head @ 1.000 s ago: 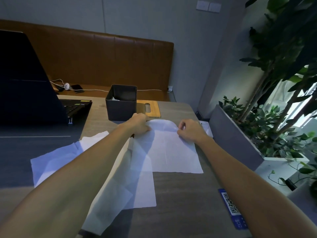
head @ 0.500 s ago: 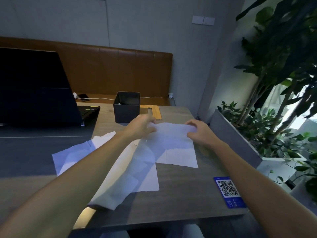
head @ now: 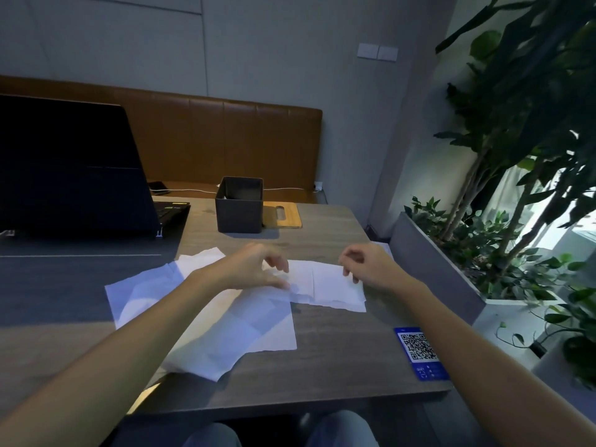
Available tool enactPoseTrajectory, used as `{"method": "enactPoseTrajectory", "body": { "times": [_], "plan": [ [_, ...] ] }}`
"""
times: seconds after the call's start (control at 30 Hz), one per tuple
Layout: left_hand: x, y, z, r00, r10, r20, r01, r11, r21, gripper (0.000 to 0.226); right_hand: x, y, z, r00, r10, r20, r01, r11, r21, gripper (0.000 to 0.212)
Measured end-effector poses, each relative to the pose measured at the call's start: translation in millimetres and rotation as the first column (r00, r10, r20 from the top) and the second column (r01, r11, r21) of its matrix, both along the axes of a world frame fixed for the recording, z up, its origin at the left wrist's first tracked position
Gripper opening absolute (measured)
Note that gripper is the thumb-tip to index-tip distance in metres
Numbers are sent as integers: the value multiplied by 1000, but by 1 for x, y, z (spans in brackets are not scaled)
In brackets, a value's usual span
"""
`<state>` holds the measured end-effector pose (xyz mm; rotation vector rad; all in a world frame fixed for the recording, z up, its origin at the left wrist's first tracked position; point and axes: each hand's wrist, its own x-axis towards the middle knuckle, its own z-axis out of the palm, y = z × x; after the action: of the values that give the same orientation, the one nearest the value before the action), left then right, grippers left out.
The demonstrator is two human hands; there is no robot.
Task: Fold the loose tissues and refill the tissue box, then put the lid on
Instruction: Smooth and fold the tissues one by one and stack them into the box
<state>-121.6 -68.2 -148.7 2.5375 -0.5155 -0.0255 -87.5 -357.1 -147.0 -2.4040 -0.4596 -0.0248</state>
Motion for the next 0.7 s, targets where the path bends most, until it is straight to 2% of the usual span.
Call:
{"method": "enactPoseTrajectory", "body": {
  "times": [0.1,0.2,0.27,0.4,0.57,0.7],
  "plan": [
    [-1,-11,1,997,77,10,-76,996,-40,40,12,10,-9,995,19,96,-3,986,-164,7],
    [8,-33,-6,989,96,111,-108,988,113,45,17,22,-18,993,9,119,28,951,-307,20],
    [18,-43,-12,990,74,118,-99,969,226,44,20,28,-22,994,8,111,36,923,-384,24],
    [42,-45,-20,996,87,17,-88,951,297,35,24,30,-26,996,19,85,13,933,-360,30],
    [53,-38,-23,997,76,2,-73,947,313,14,27,30,-28,995,99,26,-86,945,-316,12],
    [57,-40,-19,996,75,-46,-54,935,351,10,26,32,-24,992,113,-49,-122,953,-278,26]
  ]
}}
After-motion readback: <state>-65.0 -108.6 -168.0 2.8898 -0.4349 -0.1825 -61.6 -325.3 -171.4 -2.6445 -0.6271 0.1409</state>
